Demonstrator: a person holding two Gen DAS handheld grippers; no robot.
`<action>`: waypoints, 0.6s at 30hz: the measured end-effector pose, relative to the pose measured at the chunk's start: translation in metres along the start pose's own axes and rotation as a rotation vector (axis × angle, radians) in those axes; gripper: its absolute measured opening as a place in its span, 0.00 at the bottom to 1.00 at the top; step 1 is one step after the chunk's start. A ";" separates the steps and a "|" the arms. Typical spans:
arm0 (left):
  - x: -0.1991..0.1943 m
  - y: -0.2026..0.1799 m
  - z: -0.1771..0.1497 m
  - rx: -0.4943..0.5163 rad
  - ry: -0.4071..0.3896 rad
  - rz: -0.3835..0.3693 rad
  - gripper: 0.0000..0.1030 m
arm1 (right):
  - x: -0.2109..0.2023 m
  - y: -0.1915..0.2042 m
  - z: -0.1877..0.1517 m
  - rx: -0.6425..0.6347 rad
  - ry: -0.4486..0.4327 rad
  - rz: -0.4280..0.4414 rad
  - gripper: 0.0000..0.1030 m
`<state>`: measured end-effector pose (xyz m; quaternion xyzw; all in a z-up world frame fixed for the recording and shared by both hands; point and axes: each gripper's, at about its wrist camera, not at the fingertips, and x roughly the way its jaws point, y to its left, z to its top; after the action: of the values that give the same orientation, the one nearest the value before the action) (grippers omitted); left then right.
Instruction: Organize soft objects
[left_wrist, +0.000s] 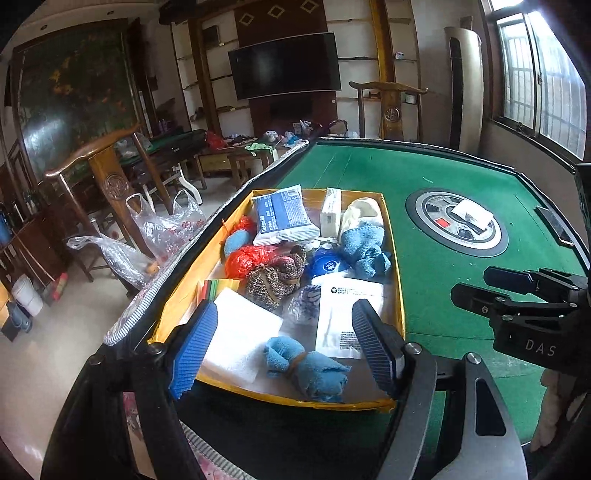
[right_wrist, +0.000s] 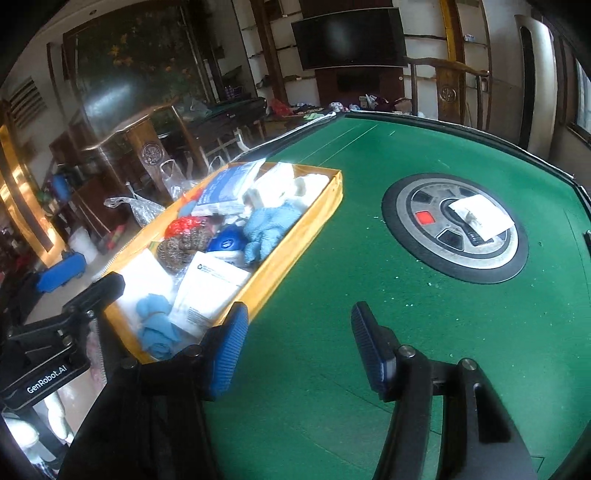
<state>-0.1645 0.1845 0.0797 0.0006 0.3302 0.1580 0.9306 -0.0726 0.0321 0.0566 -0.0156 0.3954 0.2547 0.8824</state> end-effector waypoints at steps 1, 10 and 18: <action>0.000 -0.005 0.001 0.006 0.002 0.007 0.77 | 0.000 -0.003 -0.001 -0.001 -0.009 -0.011 0.52; -0.017 -0.011 0.016 -0.071 -0.139 -0.032 1.00 | 0.003 -0.019 -0.006 0.010 -0.028 -0.029 0.53; 0.014 -0.002 0.017 -0.091 -0.006 0.052 1.00 | 0.002 -0.018 -0.007 -0.006 -0.027 -0.044 0.53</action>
<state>-0.1431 0.1883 0.0847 -0.0327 0.3199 0.1972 0.9261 -0.0678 0.0159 0.0471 -0.0233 0.3822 0.2366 0.8930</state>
